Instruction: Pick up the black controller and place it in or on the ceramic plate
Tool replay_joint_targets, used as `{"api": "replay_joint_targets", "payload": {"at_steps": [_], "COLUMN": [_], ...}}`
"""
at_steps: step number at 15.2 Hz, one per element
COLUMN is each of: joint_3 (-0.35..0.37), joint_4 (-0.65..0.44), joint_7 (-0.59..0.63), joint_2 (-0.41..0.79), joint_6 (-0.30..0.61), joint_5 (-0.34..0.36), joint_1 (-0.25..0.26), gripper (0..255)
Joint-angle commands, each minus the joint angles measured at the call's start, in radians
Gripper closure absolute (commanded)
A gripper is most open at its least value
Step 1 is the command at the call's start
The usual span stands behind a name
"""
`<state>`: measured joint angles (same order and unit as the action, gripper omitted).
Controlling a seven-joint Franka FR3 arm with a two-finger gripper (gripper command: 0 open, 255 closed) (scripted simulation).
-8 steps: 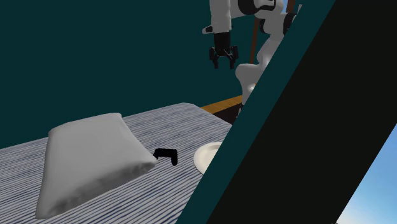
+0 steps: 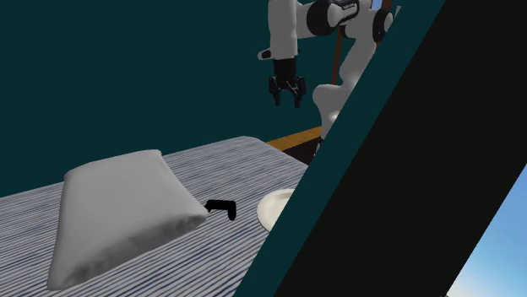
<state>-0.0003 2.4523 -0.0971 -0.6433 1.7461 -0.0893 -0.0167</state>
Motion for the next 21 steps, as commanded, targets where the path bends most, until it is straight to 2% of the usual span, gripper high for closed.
{"api": "replay_joint_targets", "payload": {"at_steps": [1, 11, 21], "joint_3": [0.016, 0.062, 0.064], "joint_4": [-0.006, -0.129, -0.385], "joint_7": [0.026, 0.149, 0.282], "joint_2": [0.074, 0.448, 0.836], "joint_6": [0.076, 0.353, 0.507], "joint_5": [-0.006, 0.007, 0.066], "joint_1": [-0.001, -0.016, -0.019], "gripper": [0, 0, 0]}}
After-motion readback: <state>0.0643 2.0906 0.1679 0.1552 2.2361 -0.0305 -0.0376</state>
